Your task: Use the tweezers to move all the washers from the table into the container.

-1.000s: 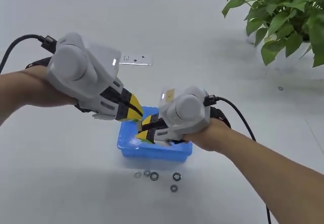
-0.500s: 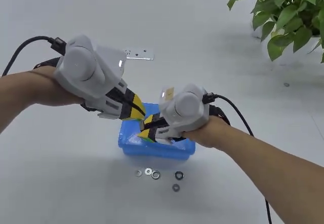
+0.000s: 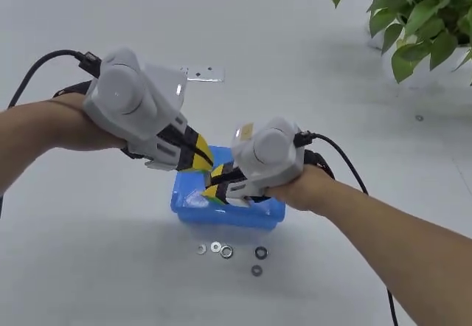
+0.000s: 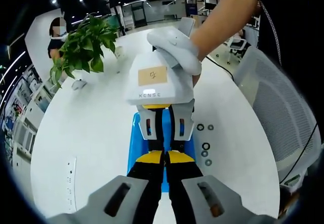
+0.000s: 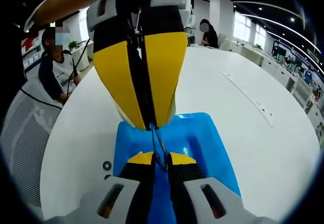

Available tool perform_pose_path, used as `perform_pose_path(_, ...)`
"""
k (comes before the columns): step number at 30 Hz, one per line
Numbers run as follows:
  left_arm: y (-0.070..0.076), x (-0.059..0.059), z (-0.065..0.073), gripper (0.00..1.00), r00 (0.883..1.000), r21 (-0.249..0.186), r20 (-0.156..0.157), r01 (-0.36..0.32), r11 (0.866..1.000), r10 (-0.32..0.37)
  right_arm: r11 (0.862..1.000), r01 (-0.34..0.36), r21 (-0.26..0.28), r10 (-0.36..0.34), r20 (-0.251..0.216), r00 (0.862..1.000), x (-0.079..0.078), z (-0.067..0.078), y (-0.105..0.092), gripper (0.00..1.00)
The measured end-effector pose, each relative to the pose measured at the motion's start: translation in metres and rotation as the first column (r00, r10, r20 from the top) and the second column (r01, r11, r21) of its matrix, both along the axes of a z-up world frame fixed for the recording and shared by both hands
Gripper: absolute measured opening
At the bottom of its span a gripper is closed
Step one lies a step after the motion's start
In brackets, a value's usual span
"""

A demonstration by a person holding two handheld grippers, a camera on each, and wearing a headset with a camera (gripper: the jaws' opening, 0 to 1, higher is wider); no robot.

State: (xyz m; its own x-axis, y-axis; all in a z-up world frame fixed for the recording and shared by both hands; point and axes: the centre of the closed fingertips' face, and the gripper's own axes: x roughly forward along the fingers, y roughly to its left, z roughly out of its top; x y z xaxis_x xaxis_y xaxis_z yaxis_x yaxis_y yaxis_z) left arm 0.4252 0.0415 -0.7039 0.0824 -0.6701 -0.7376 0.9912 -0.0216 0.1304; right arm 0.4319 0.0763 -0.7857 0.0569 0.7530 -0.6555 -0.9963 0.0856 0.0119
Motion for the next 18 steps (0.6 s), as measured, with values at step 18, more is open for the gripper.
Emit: perform_pose_path(18,-0.003,-0.004,0.019,0.05,0.999,0.002,0.03,0.012,1.0,-0.012,1.0,0.013,0.02,-0.014,0.035,0.999,-0.002,0.019,-0.004,0.11)
